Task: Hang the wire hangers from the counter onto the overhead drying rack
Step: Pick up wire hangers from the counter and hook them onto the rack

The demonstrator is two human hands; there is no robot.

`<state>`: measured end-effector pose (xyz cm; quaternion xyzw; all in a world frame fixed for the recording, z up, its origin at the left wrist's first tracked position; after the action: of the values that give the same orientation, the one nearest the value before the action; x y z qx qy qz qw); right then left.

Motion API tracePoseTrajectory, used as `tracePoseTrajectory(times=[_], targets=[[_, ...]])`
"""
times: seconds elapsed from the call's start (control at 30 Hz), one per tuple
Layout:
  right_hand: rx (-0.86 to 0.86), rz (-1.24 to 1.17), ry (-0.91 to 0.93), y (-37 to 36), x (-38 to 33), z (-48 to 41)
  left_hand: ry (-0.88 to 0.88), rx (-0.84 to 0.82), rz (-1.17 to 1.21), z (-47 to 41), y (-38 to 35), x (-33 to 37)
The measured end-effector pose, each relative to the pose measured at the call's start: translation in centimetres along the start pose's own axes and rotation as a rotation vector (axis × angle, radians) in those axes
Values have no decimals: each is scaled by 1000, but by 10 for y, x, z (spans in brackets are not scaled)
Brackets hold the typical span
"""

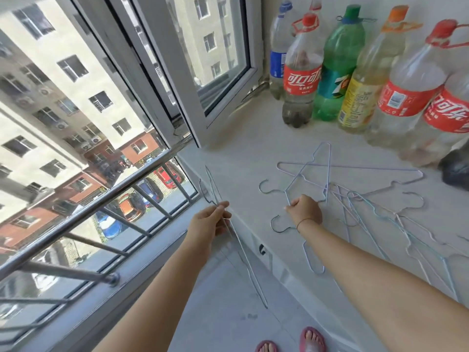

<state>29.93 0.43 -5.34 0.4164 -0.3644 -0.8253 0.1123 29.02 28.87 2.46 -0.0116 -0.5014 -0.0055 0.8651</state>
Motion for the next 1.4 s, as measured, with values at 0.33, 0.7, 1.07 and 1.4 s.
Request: tracePoseTrajectory(times=[0.33,0.7,1.07,1.4], targets=[[126,-270,18,23,0,12,6,-67,9,8,-5,-8],[46,-847,188,90,-35,89,-61,-170,24,41,-15,16],[-420,-1069,281,91,-114,213,-181,-61,121,123,32,66],[-869,-1085,358,91,-151,363,-271,198,285,272,117,56]])
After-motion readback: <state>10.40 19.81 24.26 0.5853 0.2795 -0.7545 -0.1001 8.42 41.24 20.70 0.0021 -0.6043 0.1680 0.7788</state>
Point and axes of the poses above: each hand's wrist, its own z-axis away from the middle knuckle, its own y-axis out of the back of the hand, x = y × z, the point moved 10 cm from there along -z, towards the middle knuckle, and after that the axes turned 2 degrees about -x, right-handed, at the moved point
